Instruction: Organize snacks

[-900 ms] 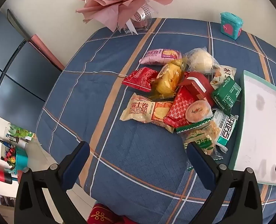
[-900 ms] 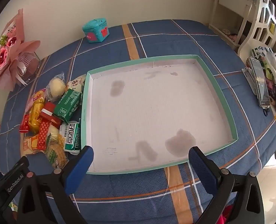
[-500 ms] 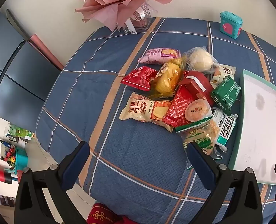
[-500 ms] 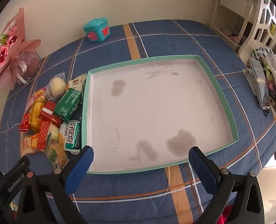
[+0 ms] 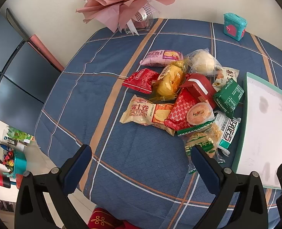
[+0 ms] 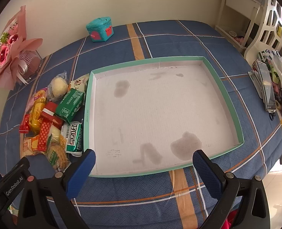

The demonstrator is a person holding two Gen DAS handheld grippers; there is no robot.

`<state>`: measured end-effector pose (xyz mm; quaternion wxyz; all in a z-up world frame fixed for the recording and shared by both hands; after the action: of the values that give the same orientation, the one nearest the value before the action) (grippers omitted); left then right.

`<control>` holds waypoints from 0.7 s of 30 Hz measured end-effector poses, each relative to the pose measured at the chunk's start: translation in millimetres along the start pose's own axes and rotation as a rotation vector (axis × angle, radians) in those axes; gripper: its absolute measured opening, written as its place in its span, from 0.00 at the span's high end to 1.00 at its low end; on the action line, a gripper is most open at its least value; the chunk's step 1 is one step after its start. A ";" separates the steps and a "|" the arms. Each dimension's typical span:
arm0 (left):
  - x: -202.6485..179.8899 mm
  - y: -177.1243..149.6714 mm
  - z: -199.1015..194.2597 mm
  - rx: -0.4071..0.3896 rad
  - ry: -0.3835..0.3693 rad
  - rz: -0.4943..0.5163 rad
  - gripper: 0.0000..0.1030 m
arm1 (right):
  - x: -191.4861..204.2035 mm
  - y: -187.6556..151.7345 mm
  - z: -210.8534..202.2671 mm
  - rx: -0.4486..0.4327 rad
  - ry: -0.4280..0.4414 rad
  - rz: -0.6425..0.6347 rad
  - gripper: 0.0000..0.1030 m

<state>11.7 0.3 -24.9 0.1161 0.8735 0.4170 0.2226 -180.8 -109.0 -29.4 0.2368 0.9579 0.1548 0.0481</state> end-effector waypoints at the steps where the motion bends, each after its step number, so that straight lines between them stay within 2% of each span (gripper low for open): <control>1: -0.1 0.0 -0.1 0.000 0.000 0.000 0.00 | 0.0 -0.1 -1.2 0.000 0.001 0.001 0.00; 21: -0.6 -1.5 1.4 0.006 -0.010 -0.003 0.00 | 1.6 -2.2 -0.4 0.001 -0.002 -0.003 0.00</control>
<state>11.1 0.7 -26.9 0.1158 0.8743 0.4184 0.2170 -180.0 -106.4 -30.1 0.2366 0.9579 0.1560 0.0466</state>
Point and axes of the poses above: each gripper's, at about its wrist camera, not at the fingertips, and z roughly the way its jaws point, x to its left, y to its top, the point moved 3 cm from there along z, roughly the way its jaws point
